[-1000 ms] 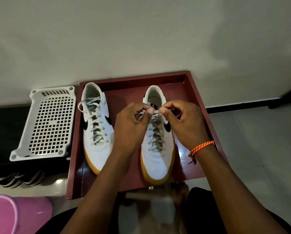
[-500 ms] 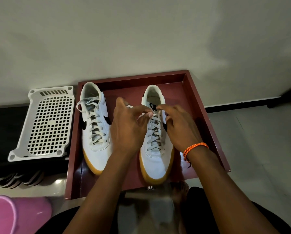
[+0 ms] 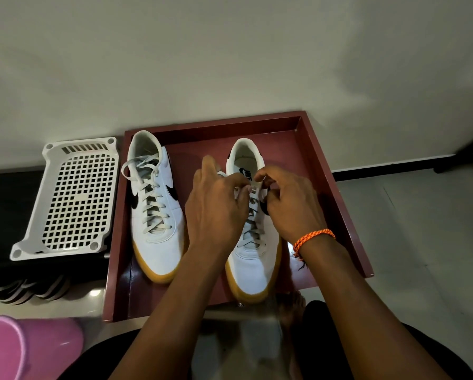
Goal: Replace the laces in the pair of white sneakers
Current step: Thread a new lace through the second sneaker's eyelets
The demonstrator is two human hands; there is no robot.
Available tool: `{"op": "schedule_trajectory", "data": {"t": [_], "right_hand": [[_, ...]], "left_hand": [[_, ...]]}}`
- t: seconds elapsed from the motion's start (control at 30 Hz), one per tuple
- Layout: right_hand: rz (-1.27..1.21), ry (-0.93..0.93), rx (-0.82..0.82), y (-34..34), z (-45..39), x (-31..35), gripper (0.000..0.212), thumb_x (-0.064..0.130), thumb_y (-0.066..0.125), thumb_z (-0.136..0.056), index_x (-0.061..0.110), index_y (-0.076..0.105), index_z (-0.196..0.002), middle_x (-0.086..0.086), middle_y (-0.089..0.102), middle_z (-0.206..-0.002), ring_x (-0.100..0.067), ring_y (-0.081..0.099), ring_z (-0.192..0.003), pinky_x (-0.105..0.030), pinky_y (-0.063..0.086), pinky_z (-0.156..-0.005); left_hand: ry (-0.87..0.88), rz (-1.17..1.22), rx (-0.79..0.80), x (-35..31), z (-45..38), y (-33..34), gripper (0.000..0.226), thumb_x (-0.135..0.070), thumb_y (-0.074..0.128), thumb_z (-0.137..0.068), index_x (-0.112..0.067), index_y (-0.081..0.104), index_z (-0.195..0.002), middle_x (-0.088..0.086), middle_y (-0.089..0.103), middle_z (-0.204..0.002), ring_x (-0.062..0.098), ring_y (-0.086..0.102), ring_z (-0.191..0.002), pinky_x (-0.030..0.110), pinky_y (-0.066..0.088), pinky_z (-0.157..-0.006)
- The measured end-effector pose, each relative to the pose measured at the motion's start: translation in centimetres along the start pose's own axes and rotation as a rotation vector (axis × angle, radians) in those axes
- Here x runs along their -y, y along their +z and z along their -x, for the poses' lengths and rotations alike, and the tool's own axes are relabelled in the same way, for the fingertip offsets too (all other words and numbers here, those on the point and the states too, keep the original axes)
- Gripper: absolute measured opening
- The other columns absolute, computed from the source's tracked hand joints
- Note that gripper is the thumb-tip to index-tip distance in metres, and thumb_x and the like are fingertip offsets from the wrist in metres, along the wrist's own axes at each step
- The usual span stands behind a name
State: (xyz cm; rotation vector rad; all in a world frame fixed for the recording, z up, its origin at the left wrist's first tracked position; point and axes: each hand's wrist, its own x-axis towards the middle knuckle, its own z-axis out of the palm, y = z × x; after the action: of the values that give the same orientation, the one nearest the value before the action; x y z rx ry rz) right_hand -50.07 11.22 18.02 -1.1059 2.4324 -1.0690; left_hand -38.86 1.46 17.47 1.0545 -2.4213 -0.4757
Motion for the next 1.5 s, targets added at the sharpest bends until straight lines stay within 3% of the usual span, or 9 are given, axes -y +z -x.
{"op": "schedule_trajectory", "data": {"t": [0.17,0.3,0.43,0.6,0.77,0.9,1.1,1.3,1.5], "right_hand": [[-0.038,0.018,0.008,0.2,0.0,-0.2,0.038,0.000,0.056,-0.100,0.023,0.070,-0.126,0.000,0.071,-0.116,-0.015,0.067,-0.101,-0.031,0.062,-0.084],[-0.090,0.080,-0.036,0.3,0.1,-0.1,0.041,0.005,0.055,-0.102,0.028,0.066,-0.133,0.014,0.065,-0.102,-0.011,0.067,-0.099,-0.029,0.060,-0.083],[-0.162,0.148,-0.042,0.5,0.1,-0.3,0.033,0.004,0.061,-0.098,0.027,0.069,-0.121,0.016,0.067,-0.102,-0.003,0.066,-0.093,-0.031,0.062,-0.082],[-0.205,0.160,-0.001,0.3,0.2,-0.8,0.034,0.005,0.069,-0.094,0.025,0.072,-0.122,0.022,0.066,-0.099,0.002,0.065,-0.095,-0.033,0.063,-0.087],[-0.193,0.134,-0.008,0.5,0.1,-1.0,0.030,0.009,0.069,-0.095,0.023,0.075,-0.120,0.014,0.074,-0.103,-0.003,0.069,-0.094,-0.037,0.063,-0.086],[-0.151,0.124,-0.036,0.8,-0.1,-1.1,0.023,0.012,0.071,-0.095,0.020,0.079,-0.115,0.006,0.078,-0.102,-0.008,0.072,-0.090,-0.037,0.064,-0.084],[-0.128,0.101,-0.116,0.7,-0.1,-0.9,0.007,0.013,0.077,-0.091,0.019,0.080,-0.089,0.009,0.076,-0.081,-0.009,0.072,-0.076,-0.041,0.064,-0.074],[-0.207,0.151,-0.099,0.7,-0.1,-1.0,0.011,0.010,0.072,-0.093,0.017,0.076,-0.086,0.007,0.073,-0.080,-0.009,0.071,-0.076,-0.039,0.063,-0.074],[-0.361,0.061,-0.103,-0.5,-0.6,-0.6,0.013,0.010,0.058,-0.101,0.018,0.064,-0.092,0.003,0.073,-0.098,-0.017,0.071,-0.083,-0.043,0.060,-0.069]], "left_hand": [[-0.045,0.074,0.039,0.1,0.0,0.7,0.016,-0.038,0.075,-0.098,-0.029,0.081,-0.109,-0.001,0.045,-0.106,0.019,0.055,-0.096,0.033,0.048,-0.063],[-0.124,0.194,0.057,0.1,-0.3,1.2,0.013,-0.037,0.077,-0.096,-0.030,0.082,-0.105,-0.003,0.044,-0.101,0.014,0.053,-0.087,0.026,0.040,-0.061],[-0.203,0.269,0.063,-0.3,-0.6,1.7,0.012,-0.031,0.078,-0.096,-0.026,0.084,-0.104,-0.004,0.050,-0.100,-0.001,0.048,-0.078,0.016,0.032,-0.061],[-0.269,0.343,0.090,-0.9,-0.9,2.1,0.008,-0.026,0.080,-0.093,-0.024,0.085,-0.100,-0.004,0.054,-0.099,0.006,0.052,-0.079,0.017,0.037,-0.064],[-0.178,0.203,0.112,-1.0,-0.5,1.9,0.014,-0.026,0.072,-0.100,-0.019,0.083,-0.105,-0.005,0.048,-0.103,0.012,0.051,-0.087,0.026,0.038,-0.067],[-0.078,0.221,0.197,-0.4,-0.4,1.4,0.018,-0.025,0.069,-0.099,-0.020,0.084,-0.108,-0.004,0.049,-0.104,0.012,0.052,-0.089,0.017,0.034,-0.064],[-0.058,0.241,0.290,0.0,-0.5,1.2,0.029,-0.029,0.076,-0.096,-0.028,0.080,-0.125,-0.004,0.050,-0.112,0.016,0.058,-0.103,0.028,0.046,-0.077],[-0.053,0.202,0.294,0.0,-0.4,1.3,0.036,-0.034,0.077,-0.097,-0.025,0.074,-0.132,-0.002,0.051,-0.124,0.020,0.061,-0.114,0.037,0.055,-0.087],[-0.059,0.176,0.273,0.2,-0.3,1.3,0.040,-0.041,0.078,-0.095,-0.026,0.069,-0.131,-0.005,0.045,-0.116,0.019,0.058,-0.108,0.033,0.051,-0.080]]}}
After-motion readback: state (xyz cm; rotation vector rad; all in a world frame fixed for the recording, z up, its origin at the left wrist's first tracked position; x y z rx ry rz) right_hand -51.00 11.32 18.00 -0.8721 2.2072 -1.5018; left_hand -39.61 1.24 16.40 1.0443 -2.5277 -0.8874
